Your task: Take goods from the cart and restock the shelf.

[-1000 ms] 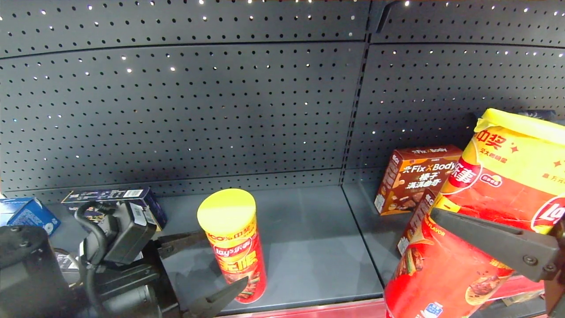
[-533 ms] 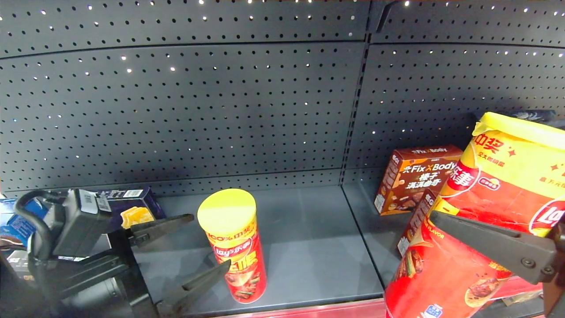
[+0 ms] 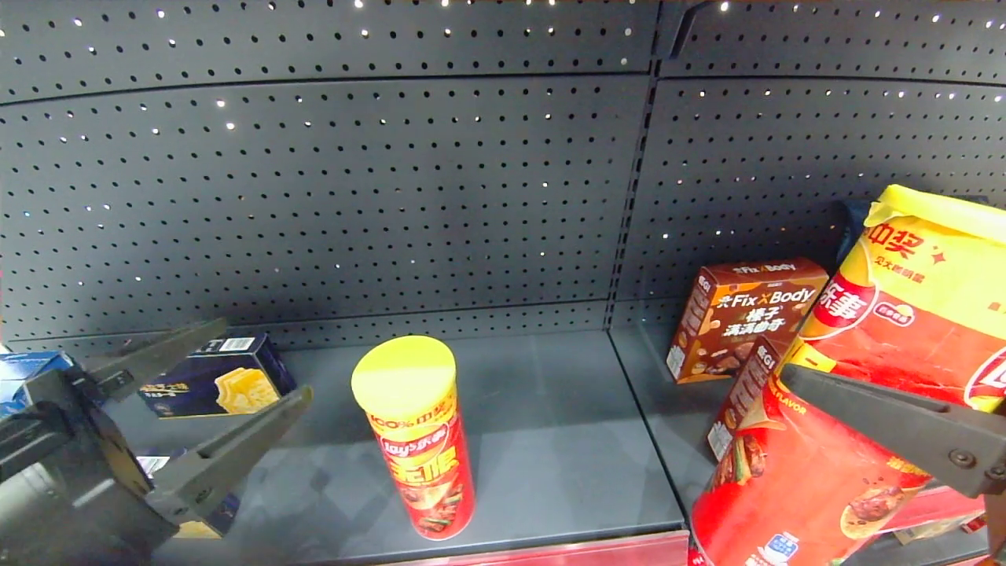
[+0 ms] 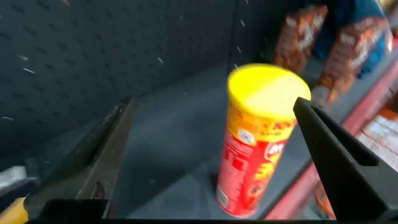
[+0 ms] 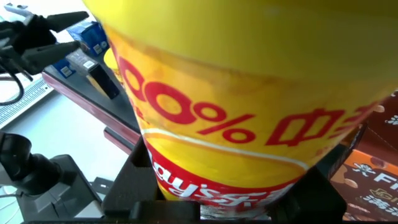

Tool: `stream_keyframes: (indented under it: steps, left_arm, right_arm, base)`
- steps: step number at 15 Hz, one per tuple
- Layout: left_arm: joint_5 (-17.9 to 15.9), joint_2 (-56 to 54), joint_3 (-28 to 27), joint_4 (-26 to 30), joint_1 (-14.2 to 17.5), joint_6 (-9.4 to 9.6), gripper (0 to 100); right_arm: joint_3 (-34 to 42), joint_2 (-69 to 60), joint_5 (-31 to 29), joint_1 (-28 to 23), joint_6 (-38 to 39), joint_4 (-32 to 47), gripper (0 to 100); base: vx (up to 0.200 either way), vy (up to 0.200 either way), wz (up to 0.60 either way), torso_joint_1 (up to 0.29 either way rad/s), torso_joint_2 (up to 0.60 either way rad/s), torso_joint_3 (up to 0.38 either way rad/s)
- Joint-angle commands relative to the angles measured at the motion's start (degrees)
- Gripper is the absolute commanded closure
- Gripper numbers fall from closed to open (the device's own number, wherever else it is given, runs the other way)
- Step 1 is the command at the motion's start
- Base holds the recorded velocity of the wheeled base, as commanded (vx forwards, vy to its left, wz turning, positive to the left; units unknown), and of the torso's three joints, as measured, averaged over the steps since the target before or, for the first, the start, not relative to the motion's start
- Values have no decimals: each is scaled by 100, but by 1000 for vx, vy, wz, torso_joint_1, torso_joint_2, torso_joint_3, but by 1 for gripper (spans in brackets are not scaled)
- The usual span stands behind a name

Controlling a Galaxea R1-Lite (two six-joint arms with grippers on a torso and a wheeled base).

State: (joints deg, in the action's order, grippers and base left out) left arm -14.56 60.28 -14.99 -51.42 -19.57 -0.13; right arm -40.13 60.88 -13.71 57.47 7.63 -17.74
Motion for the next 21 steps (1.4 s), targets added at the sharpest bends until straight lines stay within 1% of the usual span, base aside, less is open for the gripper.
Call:
stream_keyframes:
  steps: [1,2,3,4,6,7,9,11,12,13,14,16,17,18,19,20,21]
  left_arm:
    - [23,-825,67,220,137,-4,0]
    - [23,-966,67,343,155,-4,0]
    - [23,-1563,76,923,331,5,0]
    - [41,-1994,76,1328,357,-4,0]
    - [260,-2803,76,2110,366,-4,0]
    - [480,-3348,76,2637,366,-4,0]
    - [638,-4253,76,3534,366,-22,0]
    - [656,-5009,67,4571,366,-31,0]
    - [656,-5237,76,4913,357,-31,0]
    - [638,-5554,207,5283,357,-22,0]
    - [673,-5668,427,5300,322,-13,0]
    - [682,-5747,647,5309,287,-13,0]
    - [691,-6011,998,5318,199,-4,0]
    - [867,-6028,1350,5230,164,22,0]
    - [884,-6028,1359,5151,164,13,0]
    - [788,-6028,1368,5124,128,-13,0]
    - [647,-6028,1368,5124,14,-48,0]
  right_arm:
    - [32,-147,0,19,-25,25,100]
    - [40,-155,0,28,-25,25,100]
    - [49,-164,-17,45,-25,16,100]
    - [40,-164,-17,45,-25,7,100]
    - [32,-164,-8,54,-34,7,100]
    - [32,-164,-8,72,-34,7,100]
    - [40,-270,-17,98,-157,7,100]
    - [14,-296,-26,89,-174,7,100]
    - [5,-322,-26,89,-174,7,100]
    - [14,-340,-17,63,-174,7,100]
    - [14,-349,-17,63,-174,7,100]
    - [14,-349,-17,63,-174,7,100]
    - [23,-349,-17,63,-174,7,100]
    - [23,-349,-26,54,-174,7,100]
    - [14,-349,-26,54,-174,16,100]
    - [23,-419,-26,54,-174,33,100]
    - [40,-437,-26,45,-174,33,100]
  base:
    - [0,0,0,0,0,0]
    - [0,0,0,0,0,0]
    - [0,0,0,0,0,0]
    - [0,0,0,0,0,0]
    - [0,0,0,0,0,0]
    - [0,0,0,0,0,0]
    - [0,0,0,0,0,0]
    - [0,0,0,0,0,0]
    - [0,0,0,0,0,0]
    - [0,0,0,0,0,0]
    - [0,0,0,0,0,0]
    - [0,0,0,0,0,0]
    - [0,0,0,0,0,0]
    - [0,0,0,0,0,0]
    - [0,0,0,0,0,0]
    - [0,0,0,0,0,0]
    - [0,0,0,0,0,0]
